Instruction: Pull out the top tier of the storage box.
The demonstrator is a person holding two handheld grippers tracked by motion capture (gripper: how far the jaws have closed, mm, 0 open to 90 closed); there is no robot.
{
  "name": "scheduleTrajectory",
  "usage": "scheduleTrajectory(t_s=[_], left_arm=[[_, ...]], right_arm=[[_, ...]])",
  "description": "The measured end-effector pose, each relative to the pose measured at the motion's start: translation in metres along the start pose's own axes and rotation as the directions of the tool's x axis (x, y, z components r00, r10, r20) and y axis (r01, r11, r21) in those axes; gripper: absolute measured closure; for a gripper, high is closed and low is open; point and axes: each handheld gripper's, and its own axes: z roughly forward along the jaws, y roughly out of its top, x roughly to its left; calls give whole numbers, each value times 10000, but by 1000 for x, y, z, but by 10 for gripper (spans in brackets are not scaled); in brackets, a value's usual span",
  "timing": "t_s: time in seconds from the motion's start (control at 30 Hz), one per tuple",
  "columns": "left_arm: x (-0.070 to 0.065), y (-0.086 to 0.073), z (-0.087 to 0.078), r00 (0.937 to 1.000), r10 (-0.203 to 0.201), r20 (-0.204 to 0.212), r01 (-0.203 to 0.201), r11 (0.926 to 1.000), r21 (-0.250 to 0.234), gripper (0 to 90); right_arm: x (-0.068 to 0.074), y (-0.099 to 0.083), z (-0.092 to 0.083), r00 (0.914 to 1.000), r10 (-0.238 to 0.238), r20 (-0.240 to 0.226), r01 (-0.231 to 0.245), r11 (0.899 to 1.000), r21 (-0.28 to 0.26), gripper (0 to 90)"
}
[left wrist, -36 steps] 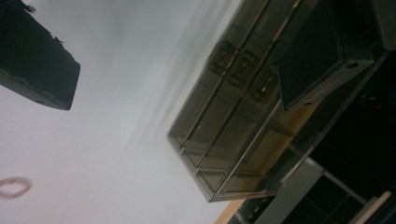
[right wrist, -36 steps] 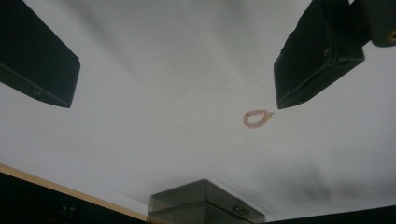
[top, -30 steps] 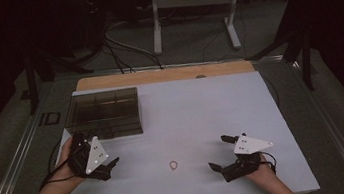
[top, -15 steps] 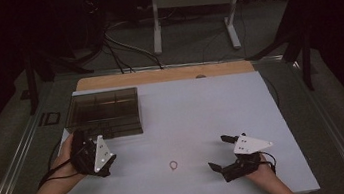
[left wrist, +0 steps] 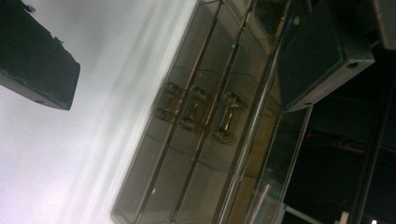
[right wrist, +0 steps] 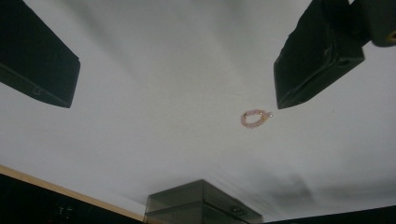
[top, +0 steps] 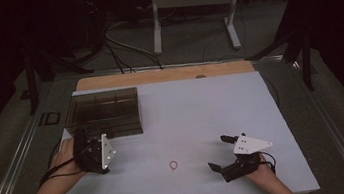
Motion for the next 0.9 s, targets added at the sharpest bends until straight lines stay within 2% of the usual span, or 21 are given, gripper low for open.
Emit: scheduleTrajectory(t_s=[0.07, 0.13, 0.17, 0.2, 0.3, 0.33, 0.37, 0.6, 0.7, 0.83, 0.9], left_arm=[[0, 1, 1, 9995, 238, -218, -236, 9997, 110, 0], [-1, 1, 3, 9991, 276, -325, -272, 9996, 124, 0], [-1, 2, 4, 9995, 102, -296, -97, 9998, 167, 0], [-1, 2, 4, 9995, 102, -296, -97, 9998, 167, 0], [-2, 2, 7, 9997, -31, -241, 47, 9980, 630, 0], [-3, 2, 8, 9994, 110, -343, -84, 9970, 766, 0], [-4, 2, 9, 9983, 427, -408, -390, 9955, 868, 0], [-10, 2, 18, 9948, 741, -697, -655, 9908, 1185, 0], [-10, 2, 20, 9932, 865, -777, -760, 9887, 1289, 36], [-13, 0, 22, 9863, 1241, -1088, -1095, 9853, 1311, 124], [-16, 0, 24, 9741, 1747, -1438, -1540, 9775, 1443, 164]], right_arm=[[0, 0, 0, 10000, -2, -6, 2, 10000, 17, 7], [0, 0, 0, 10000, 8, -5, -8, 10000, -26, 7], [0, 0, 0, 10000, 2, -1, -2, 10000, -2, 7], [0, 0, 0, 10000, 2, -1, -2, 10000, -2, 7], [0, 0, 0, 10000, -1, -5, 1, 10000, 8, 7], [0, 0, 0, 10000, -3, -10, 3, 10000, 16, 7], [0, 0, 0, 10000, -31, -12, 31, 10000, 43, 7], [0, 0, 0, 10000, -34, -41, 34, 10000, 51, 7], [1, 0, 0, 10000, -44, -62, 44, 10000, 30, 7], [1, 0, 1, 9999, -92, -132, 93, 9999, 41, 7], [1, 0, 1, 9999, -83, -129, 84, 10000, 37, 7]])
